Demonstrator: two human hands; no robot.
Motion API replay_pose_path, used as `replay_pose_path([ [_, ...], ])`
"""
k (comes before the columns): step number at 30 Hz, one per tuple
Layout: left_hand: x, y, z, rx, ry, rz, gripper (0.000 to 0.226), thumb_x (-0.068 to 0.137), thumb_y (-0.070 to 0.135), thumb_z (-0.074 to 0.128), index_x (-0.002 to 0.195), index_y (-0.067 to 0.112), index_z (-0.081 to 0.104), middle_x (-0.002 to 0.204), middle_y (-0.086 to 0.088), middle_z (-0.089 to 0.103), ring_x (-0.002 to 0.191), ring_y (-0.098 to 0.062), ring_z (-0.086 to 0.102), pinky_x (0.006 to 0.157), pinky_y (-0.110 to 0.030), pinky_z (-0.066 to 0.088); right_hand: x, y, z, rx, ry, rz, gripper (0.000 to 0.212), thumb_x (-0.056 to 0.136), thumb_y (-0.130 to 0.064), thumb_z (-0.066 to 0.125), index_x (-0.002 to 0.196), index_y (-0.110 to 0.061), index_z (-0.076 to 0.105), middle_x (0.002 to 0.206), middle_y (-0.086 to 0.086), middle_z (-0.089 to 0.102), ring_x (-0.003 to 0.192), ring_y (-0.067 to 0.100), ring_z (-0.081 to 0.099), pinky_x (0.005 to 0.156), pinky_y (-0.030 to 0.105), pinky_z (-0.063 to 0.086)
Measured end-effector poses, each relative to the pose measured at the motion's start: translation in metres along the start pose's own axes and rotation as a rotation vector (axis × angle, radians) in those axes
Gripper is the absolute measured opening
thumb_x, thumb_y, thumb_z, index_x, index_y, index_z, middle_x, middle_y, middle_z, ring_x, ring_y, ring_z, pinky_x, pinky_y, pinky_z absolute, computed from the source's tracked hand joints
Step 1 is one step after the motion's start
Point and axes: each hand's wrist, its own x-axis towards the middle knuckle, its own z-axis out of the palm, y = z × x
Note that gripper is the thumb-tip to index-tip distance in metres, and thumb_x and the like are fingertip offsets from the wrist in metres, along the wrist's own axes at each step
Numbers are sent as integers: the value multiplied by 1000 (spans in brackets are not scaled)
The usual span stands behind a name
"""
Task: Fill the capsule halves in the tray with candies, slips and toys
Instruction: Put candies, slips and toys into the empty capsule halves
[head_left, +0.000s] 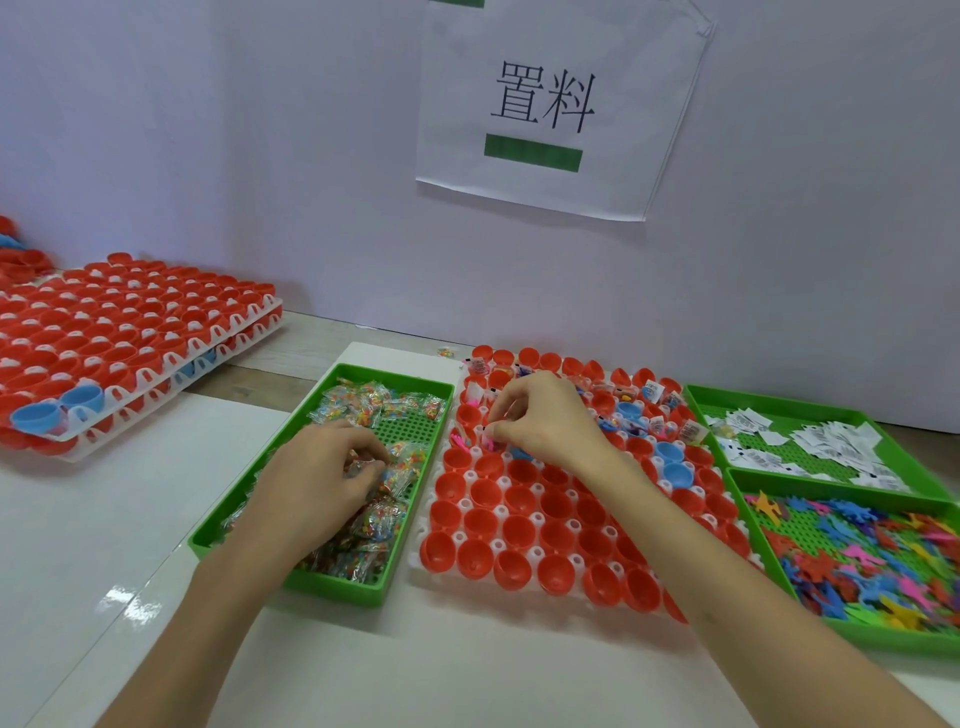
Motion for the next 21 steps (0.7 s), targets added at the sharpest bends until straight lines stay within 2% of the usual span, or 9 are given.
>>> replay_pose_path([
  [5, 0, 0, 0, 5, -5, 1, 9, 91, 22, 69, 91, 29, 74, 94, 13, 65, 87, -7, 57, 75, -31, 46, 2, 2, -1, -68, 26, -18, 14, 83, -20, 81, 76, -24, 69, 74, -13, 63, 71, 2, 61, 60, 11, 42],
  [10, 0, 0, -1, 13, -6, 0, 8, 92, 24, 69, 92, 29, 75, 95, 12, 66, 85, -5, 57, 75, -32, 49, -1, 1, -11, -42, 47, -22, 12, 82, -25, 81, 91, -21, 74, 84, -7, 66, 80, 7, 64, 70, 20, 51],
  [12, 0, 0, -1, 9, -6, 6, 6, 92, 28, 68, 92, 30, 75, 95, 12, 67, 85, -5, 57, 76, -33, 50, -3, -1, -20, 22, 96, -22, 8, 85, -24, 78, 92, -21, 75, 83, -8, 68, 77, 4, 64, 67, 18, 52],
  [14, 0, 0, -2, -8, -1, 11, 12, 92, 37, 67, 92, 29, 75, 94, 13, 67, 83, -3, 58, 74, -32, 50, -9, 0, -35, 96, 160, -5, 3, 88, -23, 74, 91, -24, 75, 81, -11, 69, 72, 1, 63, 61, 12, 46],
  [17, -1, 2, -4, 1, -13, 11, 24, 88, 53, 65, 94, 32, 76, 96, 14, 65, 87, -7, 60, 77, -36, 54, -25, 16, -66, 194, 268, 19, 7, 90, -21, 72, 86, -26, 74, 80, -10, 71, 67, 1, 62, 62, 15, 45],
  [21, -4, 9, -7, 64, -56, -4, 10, 81, 51, 75, 82, 44, 68, 100, 16, 64, 90, -9, 60, 78, -37, 54, -56, 61, -109, 265, 411, 95, 8, 90, -18, 71, 87, -23, 76, 77, -5, 73, 59, 1, 62, 61, 20, 48],
])
